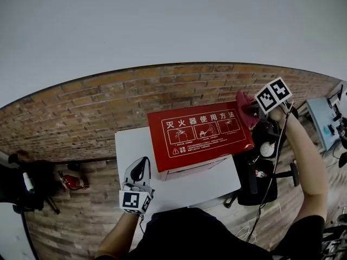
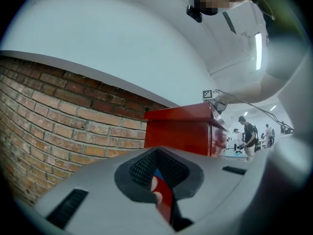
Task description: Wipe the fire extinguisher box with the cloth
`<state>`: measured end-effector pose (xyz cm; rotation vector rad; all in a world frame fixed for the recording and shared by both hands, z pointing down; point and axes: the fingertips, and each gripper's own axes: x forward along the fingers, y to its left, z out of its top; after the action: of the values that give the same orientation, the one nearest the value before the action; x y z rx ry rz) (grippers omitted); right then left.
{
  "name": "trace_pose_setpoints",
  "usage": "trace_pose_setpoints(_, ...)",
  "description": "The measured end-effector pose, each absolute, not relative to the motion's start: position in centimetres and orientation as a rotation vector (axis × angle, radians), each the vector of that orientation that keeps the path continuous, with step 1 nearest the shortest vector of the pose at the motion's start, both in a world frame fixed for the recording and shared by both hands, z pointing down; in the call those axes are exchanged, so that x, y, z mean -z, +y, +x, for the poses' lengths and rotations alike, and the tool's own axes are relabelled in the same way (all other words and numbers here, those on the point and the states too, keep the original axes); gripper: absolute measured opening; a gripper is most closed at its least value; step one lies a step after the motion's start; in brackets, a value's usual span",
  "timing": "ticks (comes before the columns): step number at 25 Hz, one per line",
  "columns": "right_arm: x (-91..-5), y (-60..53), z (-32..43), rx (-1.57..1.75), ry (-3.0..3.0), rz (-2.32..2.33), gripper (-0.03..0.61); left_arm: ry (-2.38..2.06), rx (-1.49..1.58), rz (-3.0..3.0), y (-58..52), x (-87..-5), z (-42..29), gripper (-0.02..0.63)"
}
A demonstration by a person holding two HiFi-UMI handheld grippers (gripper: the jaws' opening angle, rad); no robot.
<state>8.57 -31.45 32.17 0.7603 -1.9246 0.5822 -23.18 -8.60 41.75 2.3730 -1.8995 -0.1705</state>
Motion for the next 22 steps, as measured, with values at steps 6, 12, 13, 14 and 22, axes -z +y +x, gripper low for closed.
trace_pose_setpoints(6, -33.0, -30.9, 7.3, -0.620, -1.926, 0.719, 0.061, -1.907, 0.154, 2.388, -8.5, -41.9, -23.2, 0.029)
trace_pose_setpoints(12, -33.1, -30.6, 6.6, -0.655, -1.942, 0.703, 0.061, -1.894, 0.134, 2.401, -8.6, -42.1, -22.9, 0.029)
trace_pose_setpoints(13, -33.1, -30.5, 6.4, -0.661, -1.945, 0.700, 0.061, -1.887, 0.127, 2.399, -8.6, -42.1, -22.8, 0.029)
trace_pose_setpoints(14, -33.1, -30.4, 6.3, -0.667, -1.948, 0.696, 0.061, -1.882, 0.123, 2.400, -8.7, -42.1, -22.8, 0.029)
trace_pose_setpoints(22, -32.9, -29.7, 5.1, -0.720, -1.982, 0.664, 0.061, -1.860, 0.134, 2.428, -9.0, -41.8, -22.1, 0.029)
